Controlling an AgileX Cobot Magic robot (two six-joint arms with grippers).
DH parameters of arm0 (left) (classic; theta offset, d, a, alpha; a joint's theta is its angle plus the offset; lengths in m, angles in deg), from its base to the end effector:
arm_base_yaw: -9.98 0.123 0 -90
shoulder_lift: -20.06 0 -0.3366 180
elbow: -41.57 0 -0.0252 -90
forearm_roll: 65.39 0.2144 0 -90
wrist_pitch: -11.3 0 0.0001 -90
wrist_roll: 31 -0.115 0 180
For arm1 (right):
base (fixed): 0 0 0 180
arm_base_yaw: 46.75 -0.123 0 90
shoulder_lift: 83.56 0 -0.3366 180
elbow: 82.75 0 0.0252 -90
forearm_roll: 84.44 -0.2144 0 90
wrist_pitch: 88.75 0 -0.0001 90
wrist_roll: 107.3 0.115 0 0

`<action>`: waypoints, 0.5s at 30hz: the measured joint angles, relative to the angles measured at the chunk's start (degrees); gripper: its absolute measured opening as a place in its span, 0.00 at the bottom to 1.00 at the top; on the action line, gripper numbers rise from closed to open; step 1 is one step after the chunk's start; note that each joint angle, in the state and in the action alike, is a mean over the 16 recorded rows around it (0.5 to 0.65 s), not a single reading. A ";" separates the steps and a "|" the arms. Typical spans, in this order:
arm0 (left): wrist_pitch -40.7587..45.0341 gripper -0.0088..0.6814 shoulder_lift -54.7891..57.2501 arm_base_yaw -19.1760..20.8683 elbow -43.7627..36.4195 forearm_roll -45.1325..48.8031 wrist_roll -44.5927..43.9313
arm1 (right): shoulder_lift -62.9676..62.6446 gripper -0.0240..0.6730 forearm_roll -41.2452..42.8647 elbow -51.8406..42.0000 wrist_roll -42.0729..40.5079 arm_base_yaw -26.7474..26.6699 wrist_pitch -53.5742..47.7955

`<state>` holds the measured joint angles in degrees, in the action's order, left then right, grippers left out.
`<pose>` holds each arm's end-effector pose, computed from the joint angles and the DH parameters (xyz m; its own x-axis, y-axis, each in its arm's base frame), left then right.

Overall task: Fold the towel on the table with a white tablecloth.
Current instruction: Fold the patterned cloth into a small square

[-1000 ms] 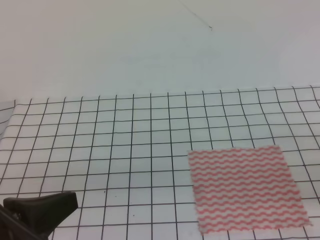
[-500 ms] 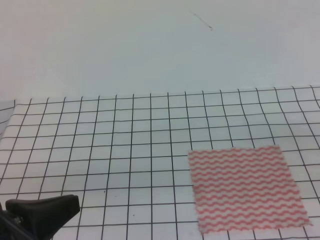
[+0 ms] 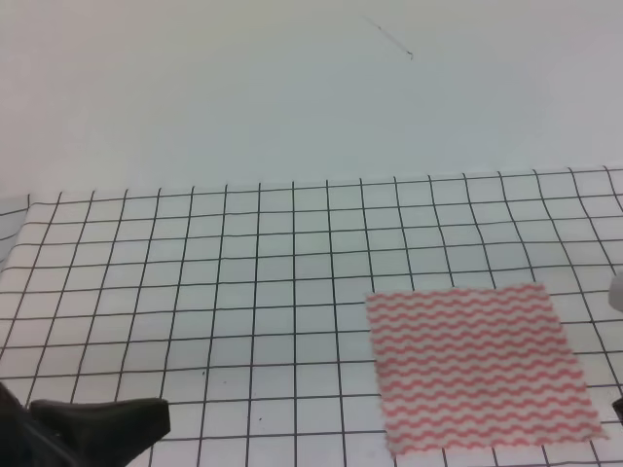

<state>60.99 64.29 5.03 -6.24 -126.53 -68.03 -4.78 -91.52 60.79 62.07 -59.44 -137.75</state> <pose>0.0399 -0.0806 0.3304 -0.6476 -0.1061 -0.7546 0.5018 0.6858 -0.5271 0.1641 0.0479 0.2744 -0.9074 -0.3105 -0.2831 -0.3400 0.9385 0.0603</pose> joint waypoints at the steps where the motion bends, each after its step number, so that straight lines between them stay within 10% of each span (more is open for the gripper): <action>1: 0.70 0.01 0.65 0.00 0.89 0.71 0.28 | 0.49 0.28 -0.14 0.00 1.09 0.00 0.15; 15: 7.95 0.01 15.30 -5.27 16.60 14.80 5.48 | 6.04 0.38 -0.56 0.00 2.44 0.00 5.35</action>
<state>68.94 79.59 -0.24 10.36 -111.73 -62.55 1.26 -92.09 60.79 64.50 -59.44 -132.41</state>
